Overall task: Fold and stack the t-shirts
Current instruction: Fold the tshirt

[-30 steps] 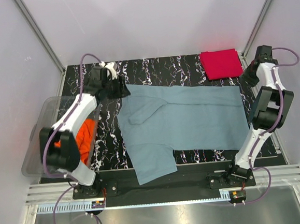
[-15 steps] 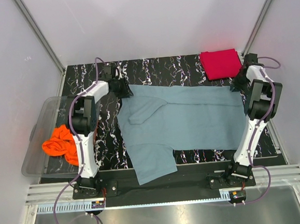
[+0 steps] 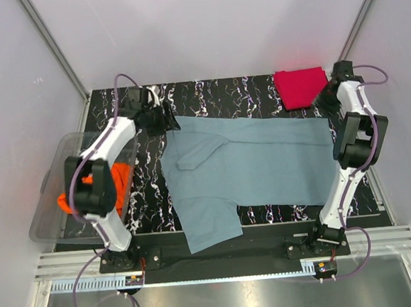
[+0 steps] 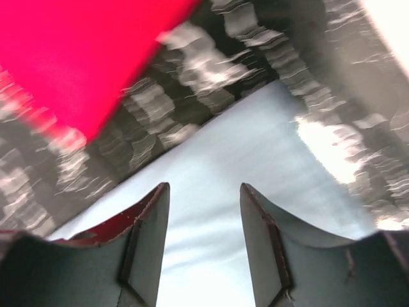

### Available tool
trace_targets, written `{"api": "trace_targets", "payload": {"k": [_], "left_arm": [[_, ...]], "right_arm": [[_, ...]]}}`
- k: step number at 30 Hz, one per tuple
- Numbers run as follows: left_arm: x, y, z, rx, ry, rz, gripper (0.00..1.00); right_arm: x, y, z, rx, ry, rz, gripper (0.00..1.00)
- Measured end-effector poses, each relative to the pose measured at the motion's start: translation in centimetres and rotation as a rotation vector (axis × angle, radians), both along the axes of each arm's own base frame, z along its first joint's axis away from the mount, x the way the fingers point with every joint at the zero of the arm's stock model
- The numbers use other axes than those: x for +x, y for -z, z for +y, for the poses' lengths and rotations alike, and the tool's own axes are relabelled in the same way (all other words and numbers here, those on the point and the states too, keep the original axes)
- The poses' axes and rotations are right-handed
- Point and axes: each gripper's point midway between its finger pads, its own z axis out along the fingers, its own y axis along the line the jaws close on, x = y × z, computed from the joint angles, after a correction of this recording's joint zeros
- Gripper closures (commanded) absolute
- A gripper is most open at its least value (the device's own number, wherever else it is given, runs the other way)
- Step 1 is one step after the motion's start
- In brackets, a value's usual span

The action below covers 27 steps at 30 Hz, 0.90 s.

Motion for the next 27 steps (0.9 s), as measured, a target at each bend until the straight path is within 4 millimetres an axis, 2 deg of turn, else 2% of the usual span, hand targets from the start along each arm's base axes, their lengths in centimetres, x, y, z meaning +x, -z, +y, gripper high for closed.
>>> {"api": "trace_targets", "payload": {"k": [2, 3, 5, 7, 9, 10, 11, 13, 15, 17, 19, 24, 26, 27], "left_arm": [[-2.0, -3.4, -0.1, -0.012, 0.025, -0.064, 0.30], [-3.0, -4.8, -0.1, -0.024, 0.042, -0.097, 0.30], [-5.0, -5.3, -0.2, -0.043, 0.066, -0.106, 0.27], [-7.1, -3.4, -0.2, -0.058, 0.093, -0.056, 0.25], [-9.0, 0.0, -0.2, -0.056, 0.108, 0.036, 0.25], [-9.9, 1.5, 0.0, -0.052, 0.111, 0.081, 0.25], [-11.0, 3.2, 0.1, -0.048, 0.113, 0.133, 0.25], [-12.7, 5.4, 0.2, -0.048, 0.117, 0.210, 0.27], [-13.2, 6.2, 0.1, -0.057, 0.123, 0.237, 0.28], [-12.8, 6.1, -0.4, -0.076, 0.130, 0.220, 0.32], [-12.3, 6.0, -0.9, -0.097, 0.135, 0.200, 0.35], [-10.8, 6.3, -1.9, -0.140, 0.142, 0.190, 0.58], [-9.9, 6.5, -2.3, -0.151, 0.142, 0.190, 0.63], [-9.4, 6.5, -2.5, -0.157, 0.143, 0.187, 0.73]], "right_arm": [[0.4, -2.2, 3.0, 0.051, -0.033, -0.061, 0.44], [0.7, -3.4, 5.5, 0.095, -0.070, -0.104, 0.44], [1.3, -5.6, 11.2, 0.178, -0.168, -0.191, 0.42], [1.1, -7.2, 20.0, 0.298, -0.338, -0.268, 0.41], [-0.1, -7.5, 27.9, 0.410, -0.497, -0.300, 0.41], [-1.4, -7.3, 32.2, 0.482, -0.586, -0.300, 0.41], [-3.7, -6.4, 36.9, 0.558, -0.679, -0.272, 0.41], [-7.8, -4.5, 42.5, 0.659, -0.793, -0.187, 0.43], [-10.8, -2.6, 45.2, 0.716, -0.850, -0.108, 0.45], [-12.4, -1.1, 46.2, 0.760, -0.861, -0.047, 0.49], [-12.7, 0.0, 46.3, 0.782, -0.844, -0.016, 0.52], [-13.0, 1.2, 45.8, 0.799, -0.813, 0.006, 0.52], [-13.6, 1.8, 45.5, 0.798, -0.808, 0.019, 0.51], [-14.0, 2.0, 45.3, 0.798, -0.804, 0.030, 0.51]]}}
